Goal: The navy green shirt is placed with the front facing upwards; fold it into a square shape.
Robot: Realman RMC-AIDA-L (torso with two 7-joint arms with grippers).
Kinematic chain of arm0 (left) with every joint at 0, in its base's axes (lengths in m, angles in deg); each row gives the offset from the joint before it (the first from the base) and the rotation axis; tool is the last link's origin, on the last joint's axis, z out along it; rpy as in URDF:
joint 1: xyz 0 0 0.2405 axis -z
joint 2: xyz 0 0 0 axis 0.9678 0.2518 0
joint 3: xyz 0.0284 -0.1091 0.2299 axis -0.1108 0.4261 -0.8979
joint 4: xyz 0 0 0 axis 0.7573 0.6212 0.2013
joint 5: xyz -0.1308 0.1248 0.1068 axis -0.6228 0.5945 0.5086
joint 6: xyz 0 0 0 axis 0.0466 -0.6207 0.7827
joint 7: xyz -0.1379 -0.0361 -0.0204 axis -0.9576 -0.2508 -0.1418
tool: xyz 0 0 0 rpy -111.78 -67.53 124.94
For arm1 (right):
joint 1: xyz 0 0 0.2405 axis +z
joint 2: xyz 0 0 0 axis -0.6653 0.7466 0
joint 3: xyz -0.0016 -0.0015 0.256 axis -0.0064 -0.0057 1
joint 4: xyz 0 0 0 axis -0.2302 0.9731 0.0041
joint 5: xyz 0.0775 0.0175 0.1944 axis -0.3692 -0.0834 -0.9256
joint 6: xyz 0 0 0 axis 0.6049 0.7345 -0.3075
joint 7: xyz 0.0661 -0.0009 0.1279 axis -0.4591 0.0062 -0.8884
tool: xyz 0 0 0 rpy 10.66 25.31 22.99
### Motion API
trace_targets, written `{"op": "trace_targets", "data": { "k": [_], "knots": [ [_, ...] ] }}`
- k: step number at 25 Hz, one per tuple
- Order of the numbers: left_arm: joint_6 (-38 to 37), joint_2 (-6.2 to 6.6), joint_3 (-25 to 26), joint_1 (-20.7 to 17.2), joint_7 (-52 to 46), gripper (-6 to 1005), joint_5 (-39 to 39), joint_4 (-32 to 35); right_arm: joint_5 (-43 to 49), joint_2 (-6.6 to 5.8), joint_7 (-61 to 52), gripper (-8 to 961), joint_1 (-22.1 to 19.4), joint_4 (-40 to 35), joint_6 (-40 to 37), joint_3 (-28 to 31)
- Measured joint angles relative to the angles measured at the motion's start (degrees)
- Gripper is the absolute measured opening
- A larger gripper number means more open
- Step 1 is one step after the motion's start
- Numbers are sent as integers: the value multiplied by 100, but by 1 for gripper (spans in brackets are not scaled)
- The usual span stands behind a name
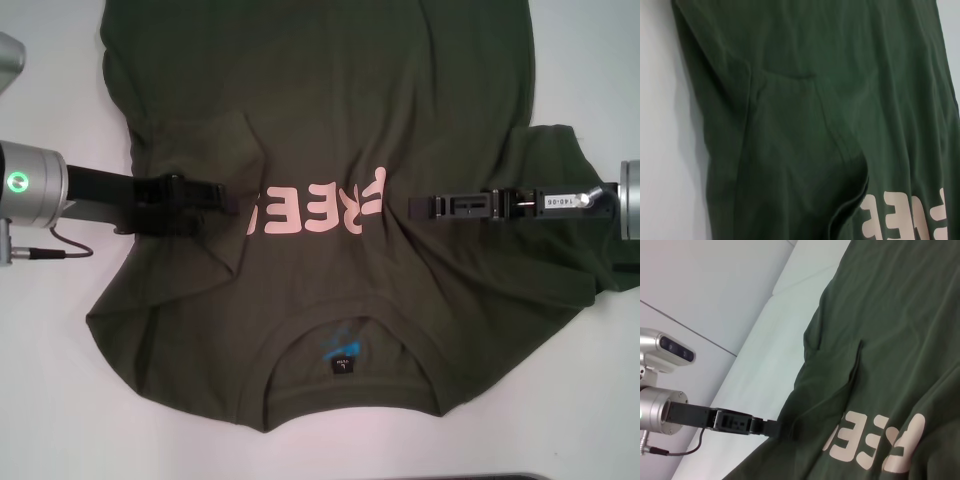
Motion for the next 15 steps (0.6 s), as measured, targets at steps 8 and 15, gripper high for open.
{"op": "trace_targets", "data": {
  "k": [8, 15],
  "knots": [
    [-1, 17, -32, -46, -30, 666, 27, -142, 0, 0, 0, 729, -18, 22, -7, 0],
    [-27, -7, -33, -96, -18, 662, 255, -365, 0, 0, 0, 728, -20, 18, 0, 0]
  ]
}}
